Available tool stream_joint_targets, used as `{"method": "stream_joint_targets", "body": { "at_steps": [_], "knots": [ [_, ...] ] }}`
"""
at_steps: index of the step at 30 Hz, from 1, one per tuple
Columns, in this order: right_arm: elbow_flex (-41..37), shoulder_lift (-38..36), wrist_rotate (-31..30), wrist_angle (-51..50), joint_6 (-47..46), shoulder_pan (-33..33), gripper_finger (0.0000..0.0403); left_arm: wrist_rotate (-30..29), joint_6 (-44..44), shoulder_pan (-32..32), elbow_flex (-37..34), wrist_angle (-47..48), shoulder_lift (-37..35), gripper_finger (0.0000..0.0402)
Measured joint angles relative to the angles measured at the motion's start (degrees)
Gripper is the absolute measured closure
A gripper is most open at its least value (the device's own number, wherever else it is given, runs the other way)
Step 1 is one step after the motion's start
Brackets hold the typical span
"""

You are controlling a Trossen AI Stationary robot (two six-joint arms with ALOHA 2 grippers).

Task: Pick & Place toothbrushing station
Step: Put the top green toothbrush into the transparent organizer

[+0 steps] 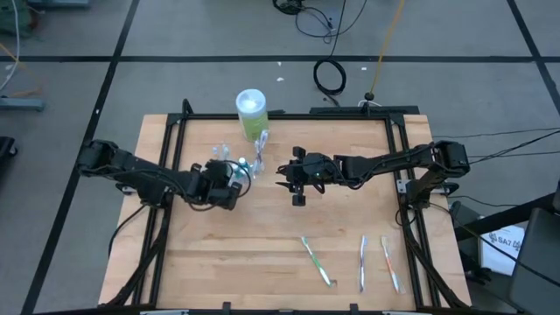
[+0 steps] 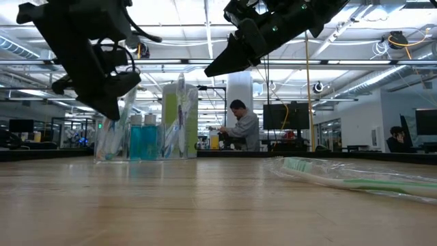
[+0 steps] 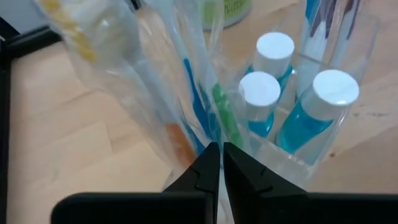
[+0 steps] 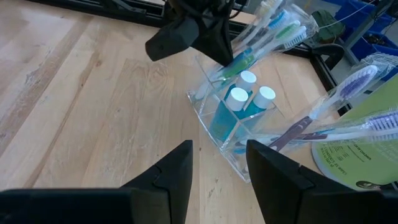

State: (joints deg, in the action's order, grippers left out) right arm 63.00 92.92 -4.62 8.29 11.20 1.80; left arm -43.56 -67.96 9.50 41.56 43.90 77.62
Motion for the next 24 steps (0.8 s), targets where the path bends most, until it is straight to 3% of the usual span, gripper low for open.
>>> {"method": "stream_joint_targets", "body": {
  "at_steps": [7, 17, 24],
  "knots": [
    [0.0, 0.0, 0.0, 0.0, 0.0, 0.0, 0.0261, 2.6, 2.2, -1.2, 0.0, -0.1, 0.0, 0.0364],
    [0.0, 0.0, 0.0, 0.0, 0.0, 0.0, 0.0261, 5.3, 4.9, -2.0, 0.0, -0.5, 0.0, 0.0261],
    [0.0, 0.0, 0.0, 0.0, 0.0, 0.0, 0.0261, 7.3, 4.2, -2.1, 0.0, 0.1, -2.1, 0.0236]
  ]
}}
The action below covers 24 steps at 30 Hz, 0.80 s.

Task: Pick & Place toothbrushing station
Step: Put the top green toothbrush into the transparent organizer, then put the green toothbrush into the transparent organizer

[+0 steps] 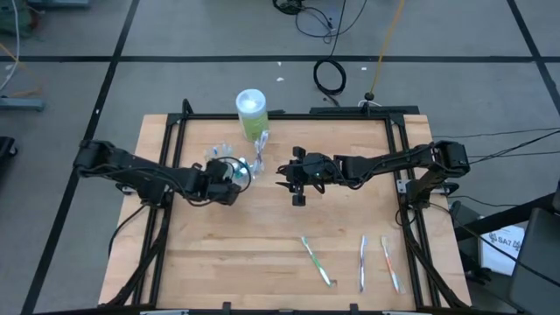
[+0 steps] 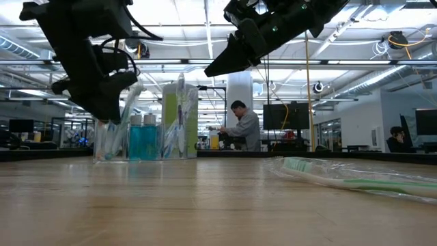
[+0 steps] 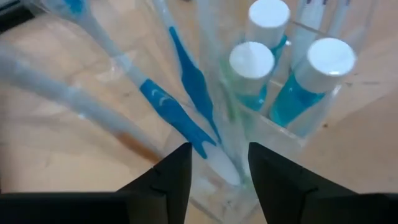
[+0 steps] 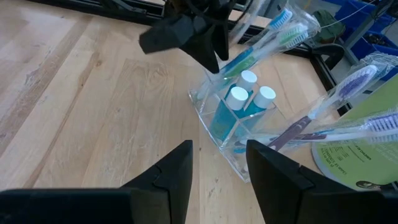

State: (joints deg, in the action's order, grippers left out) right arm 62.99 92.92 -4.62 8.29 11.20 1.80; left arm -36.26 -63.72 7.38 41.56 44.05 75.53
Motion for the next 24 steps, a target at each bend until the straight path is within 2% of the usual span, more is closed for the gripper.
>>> {"method": "stream_joint_targets", "body": {
  "at_steps": [9, 17, 24],
  "knots": [
    [0.0, 0.0, 0.0, 0.0, 0.0, 0.0, 0.0261, 1.7, -0.3, 0.5, 0.0, -0.8, -7.7, 0.0236],
    [0.0, 0.0, 0.0, 0.0, 0.0, 0.0, 0.0261, -2.7, 0.6, 3.7, 0.0, -2.3, -11.3, 0.0236],
    [0.0, 0.0, 0.0, -0.4, -4.5, 0.0, 0.0261, -4.6, 2.5, 7.1, 0.0, -5.8, -11.5, 0.0236]
  ]
}}
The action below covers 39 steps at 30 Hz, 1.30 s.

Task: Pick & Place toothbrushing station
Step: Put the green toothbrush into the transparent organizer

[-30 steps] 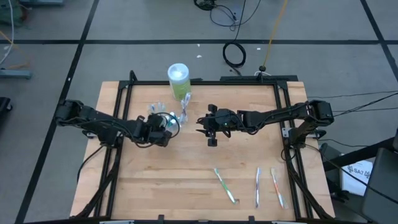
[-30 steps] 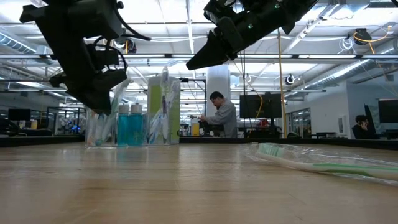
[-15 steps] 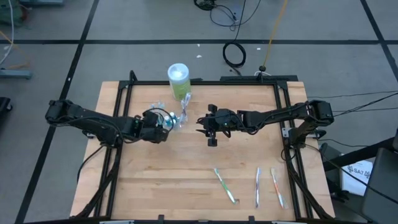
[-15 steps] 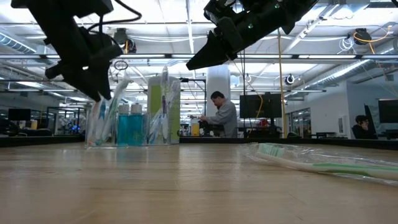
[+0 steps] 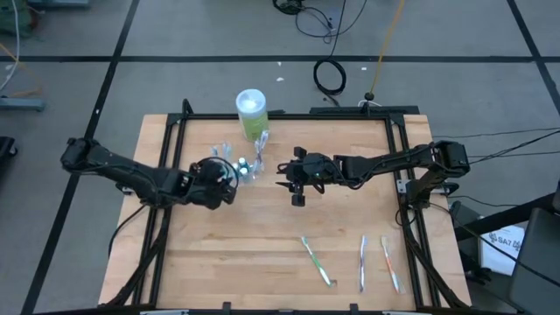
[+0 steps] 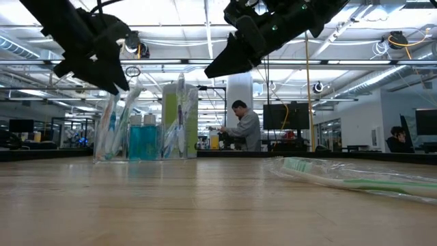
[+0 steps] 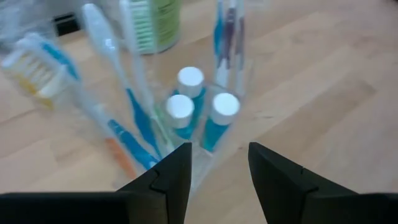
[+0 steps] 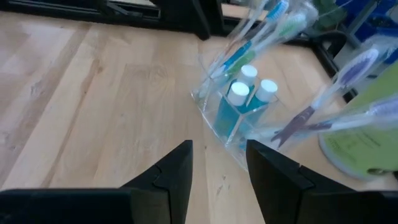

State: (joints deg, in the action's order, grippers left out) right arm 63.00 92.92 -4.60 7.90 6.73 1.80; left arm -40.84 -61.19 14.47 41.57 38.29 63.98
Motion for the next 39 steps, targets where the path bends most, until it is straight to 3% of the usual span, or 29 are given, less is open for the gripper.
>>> {"method": "stream_joint_targets", "body": {
  "at_steps": [5, 14, 28, 39],
  "knots": [
    [0.0, 0.0, 0.2, -2.2, -1.1, 0.0, 0.0261, -0.4, 2.0, 1.6, 0.2, -4.1, 0.0, 0.0236],
    [0.0, 0.0, 0.2, -4.1, -2.6, -0.8, 0.0258, 1.4, 14.4, 3.3, 0.2, -16.6, 0.0, 0.0236],
    [0.0, 0.0, 0.4, -24.7, -23.1, -9.6, 0.0200, 3.8, 23.4, 3.3, 0.2, -21.0, 0.0, 0.0236],
    [0.0, 0.0, 0.4, -26.8, -39.7, -18.4, 0.0202, 3.9, 23.4, 3.3, 0.2, -21.3, 0.2, 0.0236]
  ]
}}
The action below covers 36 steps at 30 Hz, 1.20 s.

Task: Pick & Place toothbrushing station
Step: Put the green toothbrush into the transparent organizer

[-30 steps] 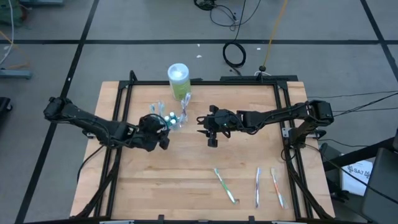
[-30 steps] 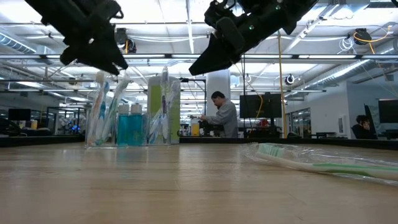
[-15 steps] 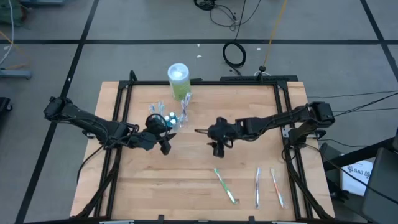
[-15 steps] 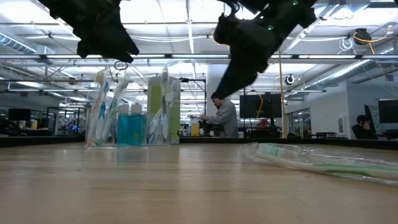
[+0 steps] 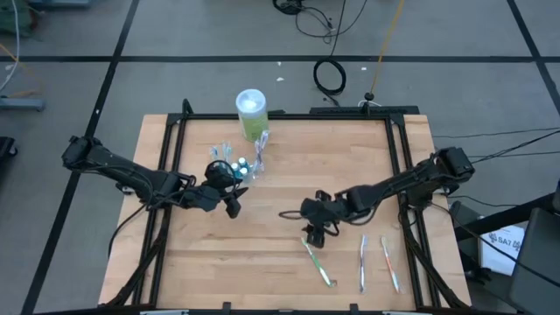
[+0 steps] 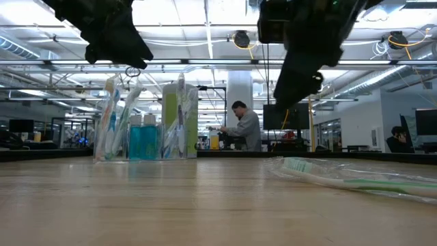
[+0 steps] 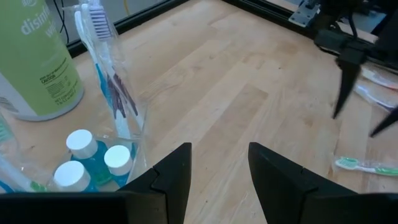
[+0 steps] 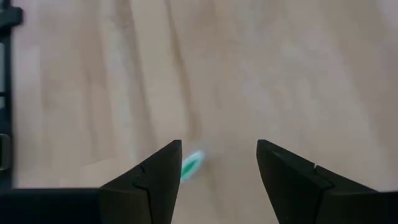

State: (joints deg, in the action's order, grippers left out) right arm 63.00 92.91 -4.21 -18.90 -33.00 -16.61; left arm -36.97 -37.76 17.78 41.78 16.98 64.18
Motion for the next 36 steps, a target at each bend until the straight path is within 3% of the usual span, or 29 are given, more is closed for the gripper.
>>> {"method": "stream_joint_targets", "body": {
  "at_steps": [8, 13, 29, 36],
  "knots": [
    [0.1, 1.7, -0.4, 1.5, -15.5, -6.0, 0.0202, 1.0, 1.4, 0.0, 0.0, -0.4, 0.0, 0.0236],
    [0.0, 4.6, -1.7, 1.6, -20.5, -7.5, 0.0202, 2.0, 1.7, 0.3, 0.0, -0.6, 0.0, 0.0236],
    [0.0, 10.4, -0.1, 2.3, -26.1, -8.2, 0.0202, 0.9, 2.7, 0.6, 0.0, -0.6, 0.0, 0.0236],
    [0.0, 11.4, 1.5, 4.1, -22.5, -8.2, 0.0203, 0.9, 2.8, 0.6, 0.0, -0.6, 0.0, 0.0236]
  ]
}}
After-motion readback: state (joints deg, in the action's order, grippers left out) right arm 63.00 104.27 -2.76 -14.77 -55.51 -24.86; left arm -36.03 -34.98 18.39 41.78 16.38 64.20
